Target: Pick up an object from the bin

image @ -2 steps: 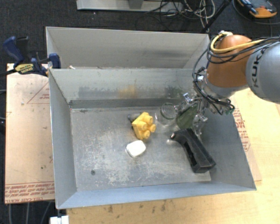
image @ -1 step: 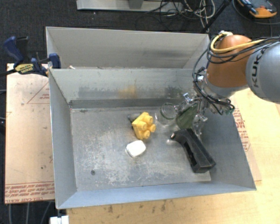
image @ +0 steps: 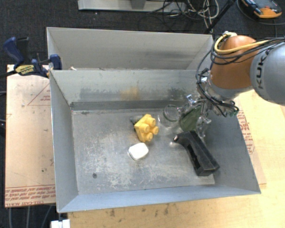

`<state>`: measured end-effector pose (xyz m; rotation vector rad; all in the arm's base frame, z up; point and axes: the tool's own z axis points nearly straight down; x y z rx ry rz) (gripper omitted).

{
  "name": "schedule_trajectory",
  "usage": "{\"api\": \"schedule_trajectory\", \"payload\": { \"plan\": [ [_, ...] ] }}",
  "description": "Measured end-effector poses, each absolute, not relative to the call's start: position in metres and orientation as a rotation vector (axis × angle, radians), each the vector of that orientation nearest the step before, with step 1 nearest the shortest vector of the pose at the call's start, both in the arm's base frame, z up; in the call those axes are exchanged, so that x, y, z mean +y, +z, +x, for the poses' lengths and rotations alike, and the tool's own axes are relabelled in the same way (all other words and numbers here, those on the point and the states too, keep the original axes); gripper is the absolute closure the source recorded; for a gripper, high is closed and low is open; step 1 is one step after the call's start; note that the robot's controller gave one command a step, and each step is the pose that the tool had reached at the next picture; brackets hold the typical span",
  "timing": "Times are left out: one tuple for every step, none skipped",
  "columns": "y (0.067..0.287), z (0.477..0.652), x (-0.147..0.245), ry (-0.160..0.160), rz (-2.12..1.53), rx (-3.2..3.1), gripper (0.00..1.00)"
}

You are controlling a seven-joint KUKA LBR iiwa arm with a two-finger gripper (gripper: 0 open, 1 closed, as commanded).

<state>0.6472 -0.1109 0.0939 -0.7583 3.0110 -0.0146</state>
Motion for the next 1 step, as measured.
{"api": "schedule_trajectory", "payload": {
  "plan": [
    [0.0939,0.6472,-0.1109,-0.015,-0.758,3.011,1.0]
  ]
}}
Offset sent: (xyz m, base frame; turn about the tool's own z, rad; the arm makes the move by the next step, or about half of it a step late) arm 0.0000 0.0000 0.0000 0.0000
